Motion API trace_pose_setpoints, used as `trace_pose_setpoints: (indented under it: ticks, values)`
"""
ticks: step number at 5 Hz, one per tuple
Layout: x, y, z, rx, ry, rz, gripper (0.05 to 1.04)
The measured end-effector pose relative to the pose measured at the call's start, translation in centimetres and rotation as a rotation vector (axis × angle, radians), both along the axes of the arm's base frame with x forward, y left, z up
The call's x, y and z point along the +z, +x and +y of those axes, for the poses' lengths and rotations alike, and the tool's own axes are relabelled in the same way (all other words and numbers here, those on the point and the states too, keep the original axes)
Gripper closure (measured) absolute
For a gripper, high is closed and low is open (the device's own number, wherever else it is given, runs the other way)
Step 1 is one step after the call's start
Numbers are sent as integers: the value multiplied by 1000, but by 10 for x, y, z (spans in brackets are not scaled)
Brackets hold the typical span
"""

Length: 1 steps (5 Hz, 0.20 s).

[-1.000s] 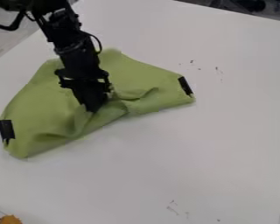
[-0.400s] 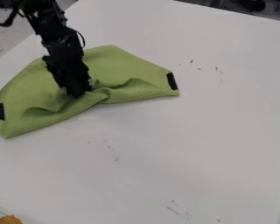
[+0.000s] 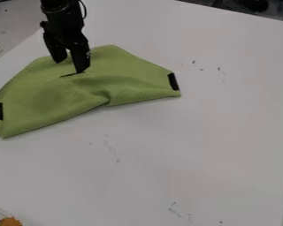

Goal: Fold the cloth from bottom right to top left

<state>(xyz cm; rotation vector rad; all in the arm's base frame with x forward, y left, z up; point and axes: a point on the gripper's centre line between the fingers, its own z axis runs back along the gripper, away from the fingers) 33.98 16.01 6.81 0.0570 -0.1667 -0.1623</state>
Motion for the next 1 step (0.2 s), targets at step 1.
trace_pose_setpoints:
  ticks: [1]
  values:
    - [10, 5, -1, -13, -18, -8, 73]
